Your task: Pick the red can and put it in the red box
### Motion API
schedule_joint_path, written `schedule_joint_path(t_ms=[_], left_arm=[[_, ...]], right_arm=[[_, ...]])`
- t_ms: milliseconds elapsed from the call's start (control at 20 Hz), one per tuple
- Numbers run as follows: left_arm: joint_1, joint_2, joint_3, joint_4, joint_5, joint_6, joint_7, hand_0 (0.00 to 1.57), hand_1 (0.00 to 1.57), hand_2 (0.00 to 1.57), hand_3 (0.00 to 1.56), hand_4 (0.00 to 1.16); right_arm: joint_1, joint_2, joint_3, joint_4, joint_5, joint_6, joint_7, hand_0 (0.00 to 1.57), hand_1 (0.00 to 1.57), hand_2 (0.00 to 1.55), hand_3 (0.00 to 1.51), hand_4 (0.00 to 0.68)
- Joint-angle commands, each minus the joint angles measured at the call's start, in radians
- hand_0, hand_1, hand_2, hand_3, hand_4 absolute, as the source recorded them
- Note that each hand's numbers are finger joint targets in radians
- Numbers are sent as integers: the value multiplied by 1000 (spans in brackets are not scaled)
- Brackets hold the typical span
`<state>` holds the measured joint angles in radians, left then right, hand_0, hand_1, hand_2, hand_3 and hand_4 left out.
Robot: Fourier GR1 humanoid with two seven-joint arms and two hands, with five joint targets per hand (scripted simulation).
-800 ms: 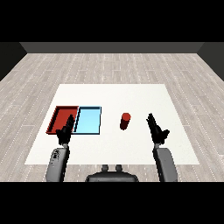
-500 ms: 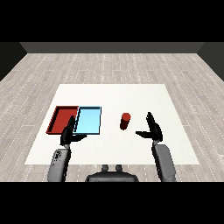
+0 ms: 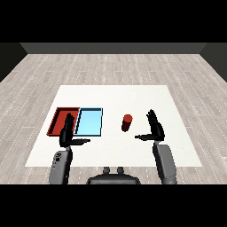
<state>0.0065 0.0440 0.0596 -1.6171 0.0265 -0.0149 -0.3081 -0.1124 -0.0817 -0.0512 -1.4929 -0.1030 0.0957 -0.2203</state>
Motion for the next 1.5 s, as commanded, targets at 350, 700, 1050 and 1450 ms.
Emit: schedule_joint_path(t_ms=[350,700,1050,1450], left_arm=[[-20,-10,11,96,9,-19,-135,0,0,0,0,0],[26,-40,-34,38,-41,32,-118,0,0,0,0,0],[9,-24,-23,26,-4,2,-83,0,0,0,0,0],[-2,31,39,-8,71,-47,-30,0,0,0,0,0]], right_arm=[[36,8,-10,41,17,19,-100,0,0,0,0,0],[-40,33,-19,95,-12,-2,-76,0,0,0,0,0],[-201,20,-72,359,-21,10,-156,0,0,0,0,0],[-201,62,-53,362,-46,-18,-121,0,0,0,0,0]])
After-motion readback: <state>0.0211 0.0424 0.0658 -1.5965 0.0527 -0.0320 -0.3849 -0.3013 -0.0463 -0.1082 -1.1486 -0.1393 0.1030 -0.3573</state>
